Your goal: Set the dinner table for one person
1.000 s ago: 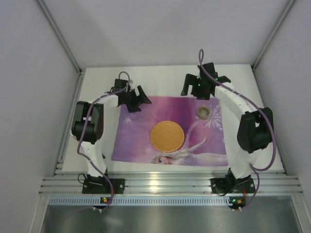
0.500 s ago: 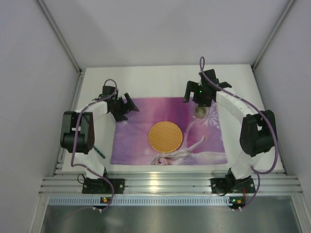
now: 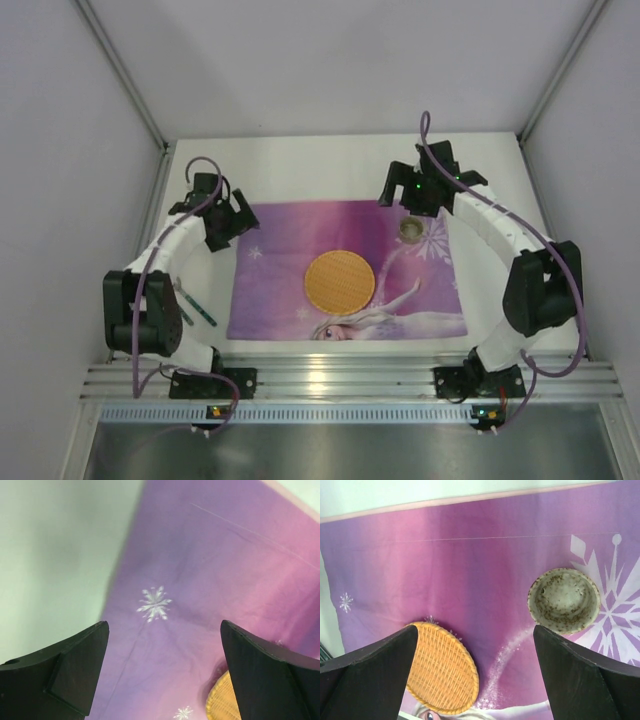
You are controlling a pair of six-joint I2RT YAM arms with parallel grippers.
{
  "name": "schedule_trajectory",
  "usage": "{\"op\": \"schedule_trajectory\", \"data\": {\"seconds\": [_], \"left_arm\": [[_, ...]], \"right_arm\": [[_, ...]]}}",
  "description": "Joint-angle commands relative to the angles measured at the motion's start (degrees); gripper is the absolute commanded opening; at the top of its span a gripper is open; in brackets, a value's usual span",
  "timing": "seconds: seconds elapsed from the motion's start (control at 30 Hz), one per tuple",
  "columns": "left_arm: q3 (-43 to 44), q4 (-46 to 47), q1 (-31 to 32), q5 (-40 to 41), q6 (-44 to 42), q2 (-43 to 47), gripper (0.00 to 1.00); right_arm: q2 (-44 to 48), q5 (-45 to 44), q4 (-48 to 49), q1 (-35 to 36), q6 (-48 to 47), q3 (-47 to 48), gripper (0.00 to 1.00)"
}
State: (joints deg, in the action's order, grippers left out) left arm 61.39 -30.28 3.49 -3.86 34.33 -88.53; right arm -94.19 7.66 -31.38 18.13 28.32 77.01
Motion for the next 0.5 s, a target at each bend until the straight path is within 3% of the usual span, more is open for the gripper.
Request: {"op": "schedule_trajectory", "data": {"seconds": [0.0, 0.13, 0.27, 0.4, 0.47], "left_arm": [[-0.9, -8.7, -0.5, 16.5, 0.5, 7.0, 0.99], [-7.9, -10.6, -6.4, 13.8, -0.9, 7.1, 0.99], [-12.1, -10.9, -11.2, 16.6, -0.2, 10.0, 0.97], [-11.8, -12.0, -11.6, 20.3, 1.2, 10.8, 0.81], [-11.9, -12.3, -12.1, 21.3, 1.4, 10.0, 0.8]], "right_arm": [[3.4, 0.0, 2.1, -0.6, 0.4, -1.9, 1.0], [3.7, 0.2, 1.8, -0.5, 0.0, -3.7, 1.0], [2.6, 0.2, 0.3, -0.5, -1.2, -2.5, 1.0], [1.4, 0.0, -1.5, -0.5, -2.1, -0.6, 1.0], [0.8, 0.0, -2.0, -0.5, -2.3, 0.5, 1.0]]}}
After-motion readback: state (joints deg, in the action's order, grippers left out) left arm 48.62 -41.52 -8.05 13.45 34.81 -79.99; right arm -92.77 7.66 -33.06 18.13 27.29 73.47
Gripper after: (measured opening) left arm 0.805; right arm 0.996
